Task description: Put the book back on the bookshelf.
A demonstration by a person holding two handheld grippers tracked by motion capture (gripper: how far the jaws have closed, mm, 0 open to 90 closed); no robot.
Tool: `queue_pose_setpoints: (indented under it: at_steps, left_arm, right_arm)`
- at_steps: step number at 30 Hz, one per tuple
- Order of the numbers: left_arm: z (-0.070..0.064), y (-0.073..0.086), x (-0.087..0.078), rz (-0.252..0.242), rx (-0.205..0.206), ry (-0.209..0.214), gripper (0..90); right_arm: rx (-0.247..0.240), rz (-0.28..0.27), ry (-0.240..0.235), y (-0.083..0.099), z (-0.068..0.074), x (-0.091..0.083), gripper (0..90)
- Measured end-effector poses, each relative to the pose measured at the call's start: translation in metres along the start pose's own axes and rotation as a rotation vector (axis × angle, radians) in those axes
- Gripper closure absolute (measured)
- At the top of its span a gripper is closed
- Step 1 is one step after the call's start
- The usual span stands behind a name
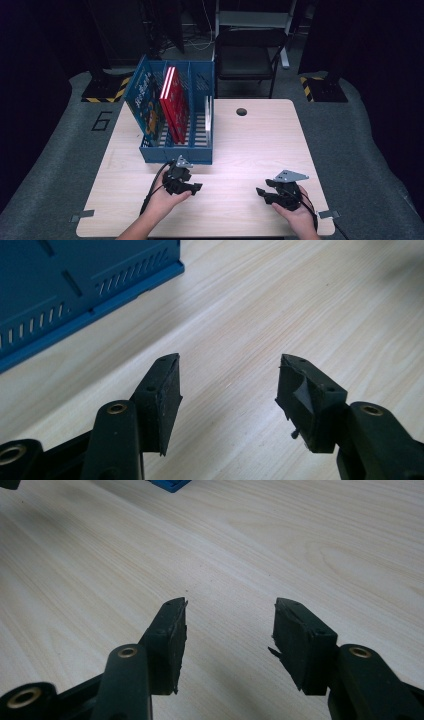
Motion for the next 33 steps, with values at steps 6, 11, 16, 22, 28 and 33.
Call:
queue_pose_setpoints:
  at_steps: [6,11,16,22,28,33]
  left_arm:
    - [0.010,0.012,0.005,0.008,-0.005,-0.005,43.0]
    - [0.017,0.017,0.004,0.013,0.014,-0.016,42.8]
    - [0.024,0.021,0.005,0.019,0.011,-0.024,42.7]
    - [0.027,0.025,0.010,0.026,-0.004,-0.014,42.7]
    - [0.038,0.030,0.013,0.033,-0.033,-0.027,42.6]
    - [0.048,0.031,0.013,0.026,-0.032,-0.069,42.2]
  right_arm:
    - [-0.003,0.012,-0.006,0.001,0.001,0.001,47.0]
    - [0.003,0.008,-0.003,0.000,0.002,0.002,47.0]
    - [-0.008,0.009,-0.004,0.000,0.001,0.002,47.0]
    - [-0.009,0.018,-0.008,0.001,0.004,0.004,47.0]
    - [-0.018,0.022,-0.007,0.001,0.005,0.007,47.0]
    - [-0.030,0.033,-0.010,0.001,0.005,0.008,47.0]
Point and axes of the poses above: each handheld gripper's, and its own axes: x roughly forward along the jaws, y roughly out of its underside, z roughly to its left, the point moved 8 cm from there along x, roughly forward along the jaws, and after that the axes turned 11 degrees about -x, right-handed, at the moved point
